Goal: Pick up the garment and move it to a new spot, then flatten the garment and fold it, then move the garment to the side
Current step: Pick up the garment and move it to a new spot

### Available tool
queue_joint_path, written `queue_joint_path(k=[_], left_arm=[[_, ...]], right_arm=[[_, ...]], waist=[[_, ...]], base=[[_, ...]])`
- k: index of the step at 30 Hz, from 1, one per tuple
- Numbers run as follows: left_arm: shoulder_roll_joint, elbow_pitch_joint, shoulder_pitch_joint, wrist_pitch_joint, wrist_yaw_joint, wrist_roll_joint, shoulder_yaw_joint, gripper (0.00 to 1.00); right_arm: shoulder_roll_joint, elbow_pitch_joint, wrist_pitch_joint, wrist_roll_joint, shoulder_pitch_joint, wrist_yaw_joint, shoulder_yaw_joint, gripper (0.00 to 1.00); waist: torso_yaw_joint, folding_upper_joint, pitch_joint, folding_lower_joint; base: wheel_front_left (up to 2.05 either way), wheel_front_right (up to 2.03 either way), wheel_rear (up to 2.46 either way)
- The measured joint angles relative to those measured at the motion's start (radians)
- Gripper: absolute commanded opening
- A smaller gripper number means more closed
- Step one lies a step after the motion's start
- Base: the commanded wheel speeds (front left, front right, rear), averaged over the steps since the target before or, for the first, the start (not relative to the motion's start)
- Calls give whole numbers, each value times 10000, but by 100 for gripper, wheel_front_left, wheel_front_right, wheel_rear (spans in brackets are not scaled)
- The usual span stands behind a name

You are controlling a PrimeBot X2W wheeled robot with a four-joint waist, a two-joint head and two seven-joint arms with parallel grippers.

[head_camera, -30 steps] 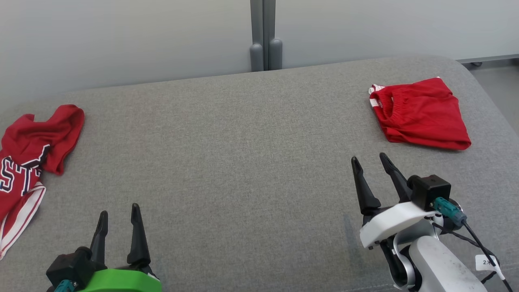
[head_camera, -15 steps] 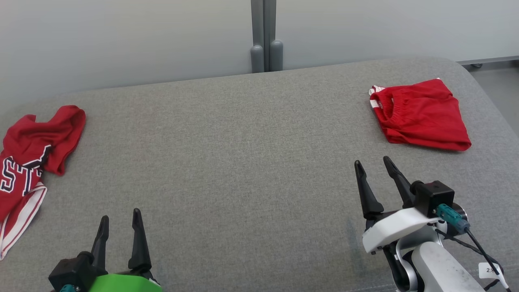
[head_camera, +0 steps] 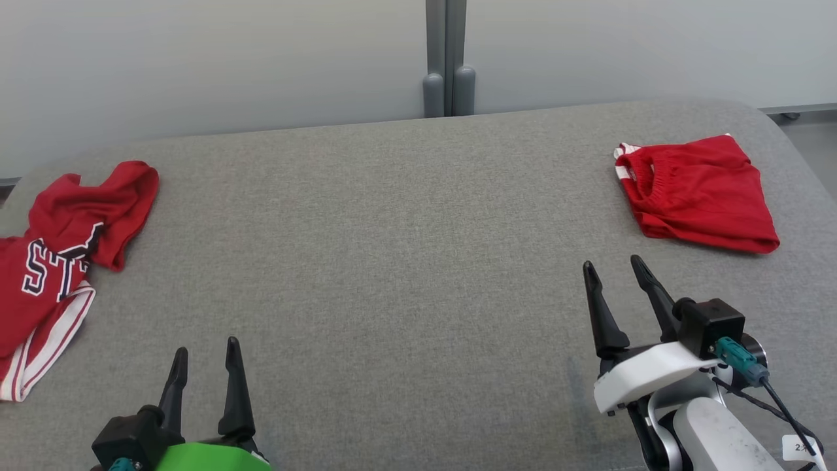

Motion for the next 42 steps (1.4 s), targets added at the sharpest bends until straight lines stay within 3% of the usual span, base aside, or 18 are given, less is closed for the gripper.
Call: queue_joint_path(k=[9, 21, 34, 42], left_arm=[[-12, -90, -9, 2, 2, 13, 192, 100], [-13, -525, 525, 0, 8, -33, 1266, 100], [-10, -516, 566, 0, 8, -31, 268, 100], [-10, -675, 397, 0, 8, -88, 451, 100]], right_arm=[[6, -107, 0, -226, 126, 31, 288, 100], [251, 67, 17, -245, 4, 639, 1078, 100], [194, 100, 17, -261, -88, 426, 470, 100], [157, -94, 92, -428, -93, 267, 439, 100]], waist=[[898, 0, -32, 0], [2412, 0, -106, 0], [4241, 0, -58, 0], [4559, 0, 384, 0]], base=[[0, 0, 0], [0, 0, 0], [0, 0, 0], [0, 0, 0]])
